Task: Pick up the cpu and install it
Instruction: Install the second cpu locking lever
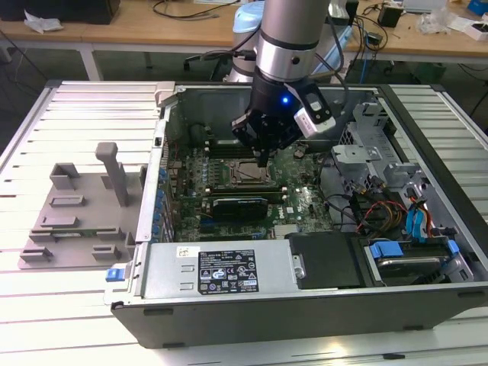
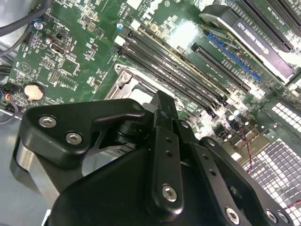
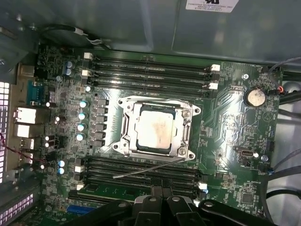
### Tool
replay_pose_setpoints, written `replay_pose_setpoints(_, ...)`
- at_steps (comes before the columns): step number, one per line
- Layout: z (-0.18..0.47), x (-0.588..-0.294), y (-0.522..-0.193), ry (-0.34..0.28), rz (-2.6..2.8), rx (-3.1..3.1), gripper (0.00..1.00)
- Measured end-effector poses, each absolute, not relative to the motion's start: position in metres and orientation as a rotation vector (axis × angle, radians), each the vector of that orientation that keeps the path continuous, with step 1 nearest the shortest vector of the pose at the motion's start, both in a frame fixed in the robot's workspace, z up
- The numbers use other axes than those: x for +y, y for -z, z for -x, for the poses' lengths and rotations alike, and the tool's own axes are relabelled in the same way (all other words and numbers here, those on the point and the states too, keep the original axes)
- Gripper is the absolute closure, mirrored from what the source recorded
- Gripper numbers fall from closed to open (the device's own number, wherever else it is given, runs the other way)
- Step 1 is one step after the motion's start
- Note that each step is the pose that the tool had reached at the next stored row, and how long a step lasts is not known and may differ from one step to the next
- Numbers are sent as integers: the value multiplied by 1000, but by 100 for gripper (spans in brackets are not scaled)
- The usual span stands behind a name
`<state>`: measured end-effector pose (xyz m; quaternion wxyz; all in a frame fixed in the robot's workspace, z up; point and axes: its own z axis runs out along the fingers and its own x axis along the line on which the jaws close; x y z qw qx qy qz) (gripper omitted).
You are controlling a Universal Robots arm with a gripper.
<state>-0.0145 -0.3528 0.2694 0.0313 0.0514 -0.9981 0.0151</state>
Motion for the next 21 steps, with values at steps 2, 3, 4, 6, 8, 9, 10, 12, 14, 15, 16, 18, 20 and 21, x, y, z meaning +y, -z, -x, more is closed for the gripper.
replay_pose_setpoints(2,14,-353,-268,-46,-158,-3075,89)
replay_pose_setpoints(3,14,-354,-268,-46,-158,-3075,89)
replay_pose_setpoints(4,14,-354,-267,-46,-158,-3075,89)
replay_pose_setpoints(6,14,-355,-264,-47,-158,-3075,89)
replay_pose_setpoints(8,14,-356,-260,-46,-158,-3074,89)
replay_pose_setpoints(9,14,-356,-259,-46,-158,-3074,89)
replay_pose_setpoints(10,14,-356,-257,-46,-158,-3074,89)
replay_pose_setpoints(12,14,-357,-256,-47,-159,-3074,89)
replay_pose_setpoints(14,15,-358,-253,-44,-158,-3074,89)
replay_pose_setpoints(15,16,-358,-252,-38,-159,-3075,89)
replay_pose_setpoints(16,17,-358,-251,-32,-159,-3075,89)
replay_pose_setpoints(18,19,-358,-250,-13,-160,-3076,89)
replay_pose_setpoints(20,25,-359,-248,6,-160,-3076,89)
replay_pose_setpoints(21,28,-359,-247,13,-160,-3077,89)
